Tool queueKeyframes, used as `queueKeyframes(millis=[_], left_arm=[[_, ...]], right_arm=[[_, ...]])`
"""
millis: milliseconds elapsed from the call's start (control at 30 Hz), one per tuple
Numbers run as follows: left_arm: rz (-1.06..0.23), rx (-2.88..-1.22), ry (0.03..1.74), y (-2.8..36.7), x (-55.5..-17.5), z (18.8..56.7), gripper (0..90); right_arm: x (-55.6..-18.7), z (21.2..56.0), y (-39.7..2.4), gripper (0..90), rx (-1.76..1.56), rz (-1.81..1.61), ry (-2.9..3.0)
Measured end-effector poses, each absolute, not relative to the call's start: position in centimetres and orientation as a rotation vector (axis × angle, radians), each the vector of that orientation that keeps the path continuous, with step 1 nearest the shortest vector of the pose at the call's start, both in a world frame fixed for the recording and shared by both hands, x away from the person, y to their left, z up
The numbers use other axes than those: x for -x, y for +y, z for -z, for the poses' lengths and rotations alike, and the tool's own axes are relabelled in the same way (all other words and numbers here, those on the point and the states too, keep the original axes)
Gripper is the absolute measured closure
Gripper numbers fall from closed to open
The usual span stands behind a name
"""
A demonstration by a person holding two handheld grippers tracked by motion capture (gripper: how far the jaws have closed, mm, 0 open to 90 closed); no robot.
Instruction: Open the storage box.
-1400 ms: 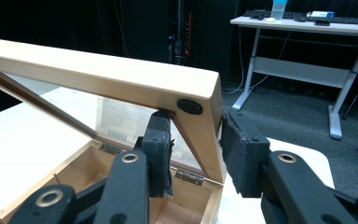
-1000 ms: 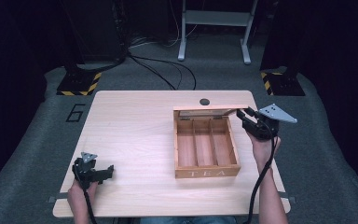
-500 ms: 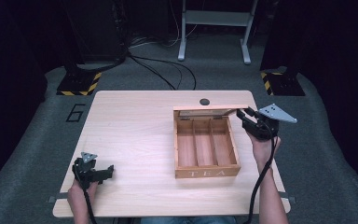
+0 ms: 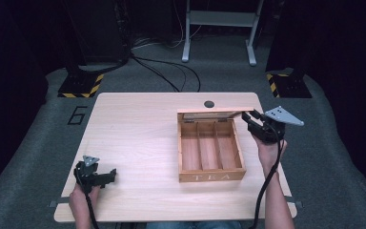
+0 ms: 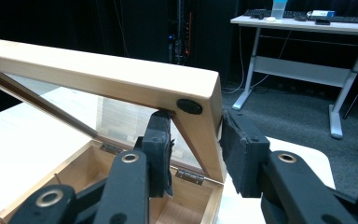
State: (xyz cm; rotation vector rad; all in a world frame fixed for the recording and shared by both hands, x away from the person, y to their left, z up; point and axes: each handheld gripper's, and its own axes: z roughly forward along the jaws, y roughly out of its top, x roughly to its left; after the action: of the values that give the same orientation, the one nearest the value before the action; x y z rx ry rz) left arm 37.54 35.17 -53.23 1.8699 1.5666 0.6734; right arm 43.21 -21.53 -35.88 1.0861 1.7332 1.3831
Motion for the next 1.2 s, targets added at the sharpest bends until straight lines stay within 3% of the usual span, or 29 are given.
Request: queueKeyframes(millis=[1200], left_arm=[[-0.673, -1.871, 1.565, 35.18, -37.54, 53.23, 0.4]], right_arm=[[-43.48, 35.66, -21.51, 63.4, -1.088, -1.380, 1.737]])
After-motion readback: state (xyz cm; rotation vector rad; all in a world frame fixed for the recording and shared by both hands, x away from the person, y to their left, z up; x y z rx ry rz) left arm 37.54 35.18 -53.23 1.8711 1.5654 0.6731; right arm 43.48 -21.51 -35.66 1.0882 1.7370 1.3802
